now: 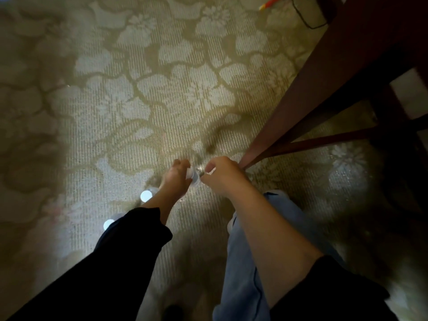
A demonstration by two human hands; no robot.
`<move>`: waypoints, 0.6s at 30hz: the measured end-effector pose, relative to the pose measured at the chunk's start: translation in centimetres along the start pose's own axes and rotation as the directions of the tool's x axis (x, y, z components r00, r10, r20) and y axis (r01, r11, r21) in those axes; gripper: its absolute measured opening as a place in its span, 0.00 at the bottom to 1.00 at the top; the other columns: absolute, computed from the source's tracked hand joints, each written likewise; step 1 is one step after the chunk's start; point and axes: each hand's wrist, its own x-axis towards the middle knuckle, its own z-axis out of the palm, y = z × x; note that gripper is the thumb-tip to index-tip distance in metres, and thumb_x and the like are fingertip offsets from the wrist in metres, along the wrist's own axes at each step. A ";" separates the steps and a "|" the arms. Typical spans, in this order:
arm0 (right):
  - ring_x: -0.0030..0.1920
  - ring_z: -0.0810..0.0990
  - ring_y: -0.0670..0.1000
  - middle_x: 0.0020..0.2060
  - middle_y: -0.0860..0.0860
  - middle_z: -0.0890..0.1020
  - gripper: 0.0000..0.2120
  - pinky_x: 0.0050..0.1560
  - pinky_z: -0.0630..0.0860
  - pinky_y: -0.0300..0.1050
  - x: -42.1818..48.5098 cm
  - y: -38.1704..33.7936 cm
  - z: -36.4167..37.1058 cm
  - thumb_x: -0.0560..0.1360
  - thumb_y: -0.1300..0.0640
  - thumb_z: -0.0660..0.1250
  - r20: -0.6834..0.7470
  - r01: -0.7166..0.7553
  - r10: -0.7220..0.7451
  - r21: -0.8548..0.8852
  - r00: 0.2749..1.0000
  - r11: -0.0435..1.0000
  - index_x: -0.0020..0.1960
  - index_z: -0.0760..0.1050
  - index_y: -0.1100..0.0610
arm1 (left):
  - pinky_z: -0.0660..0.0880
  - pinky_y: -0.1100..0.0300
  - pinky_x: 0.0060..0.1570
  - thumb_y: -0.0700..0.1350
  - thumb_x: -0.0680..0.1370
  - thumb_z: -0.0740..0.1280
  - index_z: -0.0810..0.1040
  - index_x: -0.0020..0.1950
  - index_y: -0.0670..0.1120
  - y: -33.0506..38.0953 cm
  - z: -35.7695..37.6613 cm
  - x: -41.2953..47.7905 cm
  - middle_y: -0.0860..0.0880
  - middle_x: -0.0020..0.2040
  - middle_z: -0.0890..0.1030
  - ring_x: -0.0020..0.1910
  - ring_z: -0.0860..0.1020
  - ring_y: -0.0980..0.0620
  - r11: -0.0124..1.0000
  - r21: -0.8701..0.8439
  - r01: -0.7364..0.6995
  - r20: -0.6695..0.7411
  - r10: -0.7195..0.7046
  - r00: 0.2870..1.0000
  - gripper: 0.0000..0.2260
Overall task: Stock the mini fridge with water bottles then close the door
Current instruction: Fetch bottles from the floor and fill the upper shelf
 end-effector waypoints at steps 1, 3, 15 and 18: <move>0.51 0.79 0.57 0.50 0.54 0.79 0.12 0.55 0.77 0.52 -0.2 0.2 0.0 0.76 0.53 0.65 0.001 -0.004 0.004 0.000 1.000 1.000 0.58 0.75 0.57 | 0.73 0.52 0.45 0.41 0.74 0.67 0.71 0.57 0.39 0.1 -0.5 -0.5 0.39 0.55 0.73 0.48 0.76 0.40 0.999 -0.045 -0.006 -0.010 0.005 1.000 0.13; 0.51 0.79 0.55 0.51 0.53 0.78 0.12 0.55 0.77 0.51 -0.8 0.7 0.0 0.76 0.55 0.65 0.000 -0.001 0.001 0.002 1.000 1.000 0.58 0.74 0.57 | 0.74 0.52 0.46 0.41 0.73 0.69 0.73 0.54 0.40 0.5 -2.3 -1.6 0.41 0.52 0.74 0.46 0.75 0.43 0.992 -0.125 -0.032 -0.037 0.028 0.999 0.12; 0.60 0.73 0.53 0.61 0.53 0.72 0.29 0.59 0.75 0.52 -11.0 -0.5 -0.8 0.73 0.53 0.70 -0.074 0.171 -0.167 0.047 0.983 0.984 0.71 0.63 0.53 | 0.62 0.70 0.38 0.43 0.73 0.69 0.77 0.49 0.45 5.1 -16.0 -13.0 0.49 0.44 0.76 0.40 0.69 0.58 0.902 -0.153 -0.405 -0.135 0.386 0.912 0.07; 0.64 0.71 0.51 0.65 0.52 0.71 0.33 0.61 0.73 0.48 -14.1 -1.7 -1.7 0.72 0.52 0.72 -0.122 0.229 -0.223 0.038 0.967 0.973 0.72 0.61 0.52 | 0.65 0.70 0.39 0.45 0.73 0.71 0.78 0.49 0.46 6.9 -19.5 -15.9 0.50 0.44 0.76 0.40 0.71 0.58 0.876 -0.146 -0.459 -0.160 0.437 0.885 0.07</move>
